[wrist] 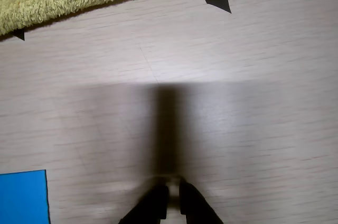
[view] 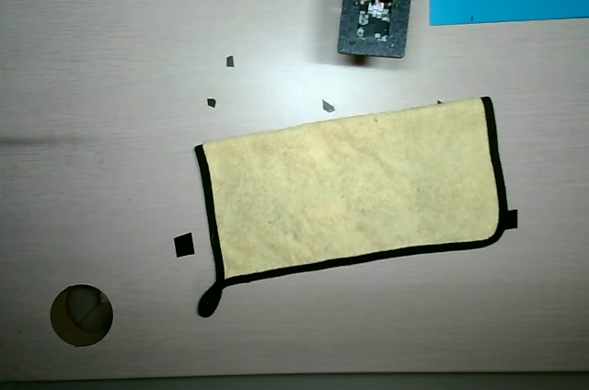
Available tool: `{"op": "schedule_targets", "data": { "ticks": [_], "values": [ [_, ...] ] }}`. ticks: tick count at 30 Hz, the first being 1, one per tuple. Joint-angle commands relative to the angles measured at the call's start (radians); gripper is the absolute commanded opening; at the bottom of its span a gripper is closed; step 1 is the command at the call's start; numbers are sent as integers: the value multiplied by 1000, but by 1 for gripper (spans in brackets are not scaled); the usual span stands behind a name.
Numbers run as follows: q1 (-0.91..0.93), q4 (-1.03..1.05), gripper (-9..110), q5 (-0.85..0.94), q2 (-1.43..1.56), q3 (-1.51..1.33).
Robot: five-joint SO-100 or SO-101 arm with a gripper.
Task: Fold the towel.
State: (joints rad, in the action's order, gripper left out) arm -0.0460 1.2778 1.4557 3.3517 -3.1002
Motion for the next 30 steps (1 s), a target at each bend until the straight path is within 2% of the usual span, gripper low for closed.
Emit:
{"op": "schedule_targets", "data": {
  "ticks": [1,9,16,26,30],
  "values": [
    [9,5,1,12,3,-41],
    [-23,5,1,-8,3,-41],
    [9,-84,0,-258,5,-41],
    [127,-202,0,-466,0,26],
    [176,-367,0,-538,-204,107]
  ]
}}
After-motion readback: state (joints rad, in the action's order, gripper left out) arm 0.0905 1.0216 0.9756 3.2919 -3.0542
